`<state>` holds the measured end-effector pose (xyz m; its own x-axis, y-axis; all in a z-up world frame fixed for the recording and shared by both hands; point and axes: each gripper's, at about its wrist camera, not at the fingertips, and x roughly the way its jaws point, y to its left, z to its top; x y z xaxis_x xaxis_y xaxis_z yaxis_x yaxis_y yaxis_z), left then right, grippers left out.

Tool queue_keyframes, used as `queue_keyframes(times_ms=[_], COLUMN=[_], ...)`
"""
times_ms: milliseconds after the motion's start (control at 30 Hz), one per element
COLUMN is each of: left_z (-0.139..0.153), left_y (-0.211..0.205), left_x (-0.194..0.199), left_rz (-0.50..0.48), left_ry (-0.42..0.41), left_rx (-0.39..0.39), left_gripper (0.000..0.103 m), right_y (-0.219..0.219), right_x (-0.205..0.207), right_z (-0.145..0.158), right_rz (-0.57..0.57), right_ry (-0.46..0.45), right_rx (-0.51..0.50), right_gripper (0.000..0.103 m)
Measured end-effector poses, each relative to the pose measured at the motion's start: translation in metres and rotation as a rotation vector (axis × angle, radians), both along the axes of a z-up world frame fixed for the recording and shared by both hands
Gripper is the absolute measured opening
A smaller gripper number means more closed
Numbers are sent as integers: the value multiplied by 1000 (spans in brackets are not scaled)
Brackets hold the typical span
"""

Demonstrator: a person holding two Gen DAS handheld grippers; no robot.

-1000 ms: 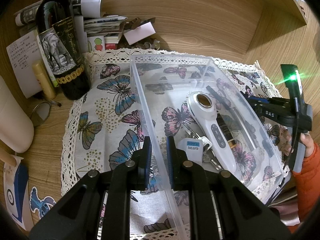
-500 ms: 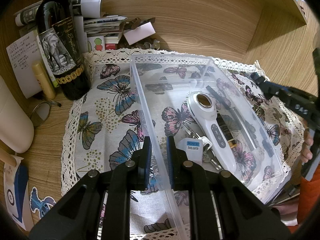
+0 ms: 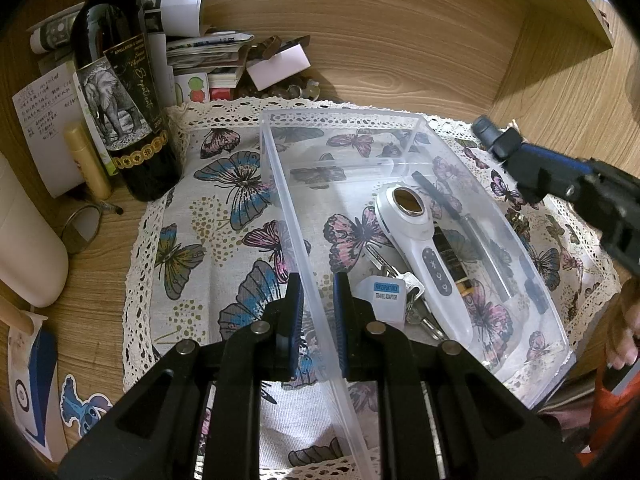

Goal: Organize rigid objects
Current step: 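Carry the black plug into the clear box and open the right gripper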

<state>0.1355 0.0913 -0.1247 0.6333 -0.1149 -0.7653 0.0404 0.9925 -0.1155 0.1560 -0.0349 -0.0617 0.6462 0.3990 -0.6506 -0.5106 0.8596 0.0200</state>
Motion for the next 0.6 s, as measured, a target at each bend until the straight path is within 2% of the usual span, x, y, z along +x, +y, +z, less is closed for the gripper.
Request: queue_keyframes(times_ms=[300,367,433,600], left_z=[0,0,0,0], left_y=[-1,0,0,-1], left_x=[0,1,1,1], left_rz=[-4,-5,-5,-4], left_ry=[-3,-3,-3,-4], left_rx=[-3,-3,-4,-2], left_gripper=[14,14,14,14], right_y=[22,25,26,24], right_x=[1,1,1,0], right_z=[-20,-23,-25,-21], right_rz=[47,44,49,42], right_ry=[55,68,76,63], right_rx=[-33,-44,-48,-43], right_gripper=[14,16,23,26])
